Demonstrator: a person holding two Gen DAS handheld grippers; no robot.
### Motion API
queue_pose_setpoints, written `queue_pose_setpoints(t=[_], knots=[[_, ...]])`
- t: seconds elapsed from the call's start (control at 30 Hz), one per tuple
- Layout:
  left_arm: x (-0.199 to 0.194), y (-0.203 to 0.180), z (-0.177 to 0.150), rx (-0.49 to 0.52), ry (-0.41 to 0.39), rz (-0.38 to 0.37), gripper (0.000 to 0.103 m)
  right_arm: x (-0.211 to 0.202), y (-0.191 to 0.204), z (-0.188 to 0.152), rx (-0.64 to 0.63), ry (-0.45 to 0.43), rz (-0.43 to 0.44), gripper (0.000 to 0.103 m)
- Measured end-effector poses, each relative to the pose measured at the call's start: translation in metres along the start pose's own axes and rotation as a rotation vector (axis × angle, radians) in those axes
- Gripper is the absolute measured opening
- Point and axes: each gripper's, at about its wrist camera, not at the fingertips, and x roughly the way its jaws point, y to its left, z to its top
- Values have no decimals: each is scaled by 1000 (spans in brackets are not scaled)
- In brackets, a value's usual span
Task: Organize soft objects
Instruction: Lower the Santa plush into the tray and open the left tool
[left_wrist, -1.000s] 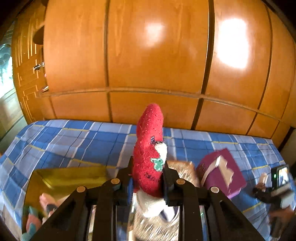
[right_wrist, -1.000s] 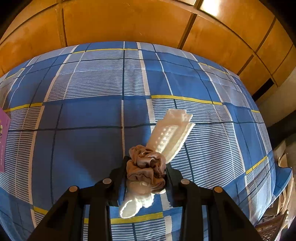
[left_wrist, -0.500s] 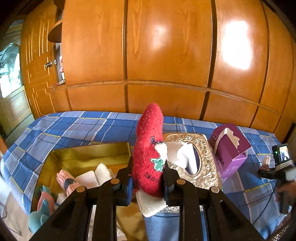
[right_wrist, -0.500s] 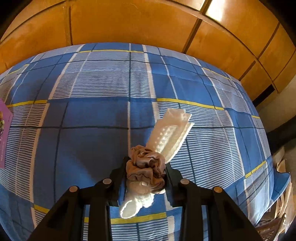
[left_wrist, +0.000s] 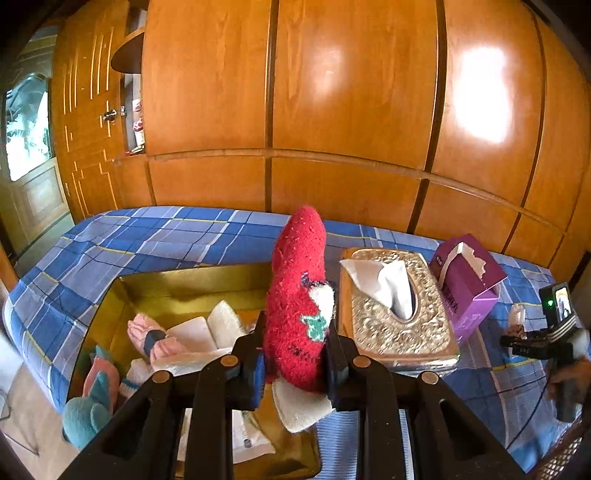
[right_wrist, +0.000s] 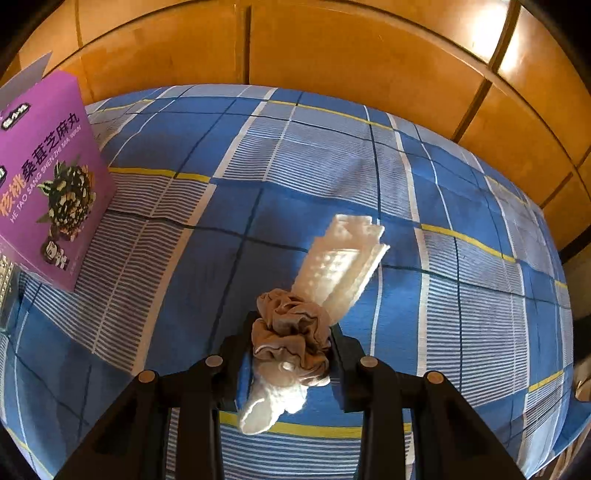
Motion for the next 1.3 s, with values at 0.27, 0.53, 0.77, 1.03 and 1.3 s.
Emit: queue_pose_setpoints(t=[0.27,0.53,0.77,1.03,1.3], knots=[[-5,16,-12,-13,16,35,25,3,-1,3,-18,-4,-12,33],[-5,63,-34,-106,85,83,25,1,2,1,-39,-6,-28,33],[-16,123,-60,-248,133,153,25,1,4,1,-53,-6,-37,33],[15,127,-68,-351,203,106,25,0,6,0,-63,-6,-47,33],[65,119,-62,-312,264,143,27,1,7,-1,-65,-5,-51,33]])
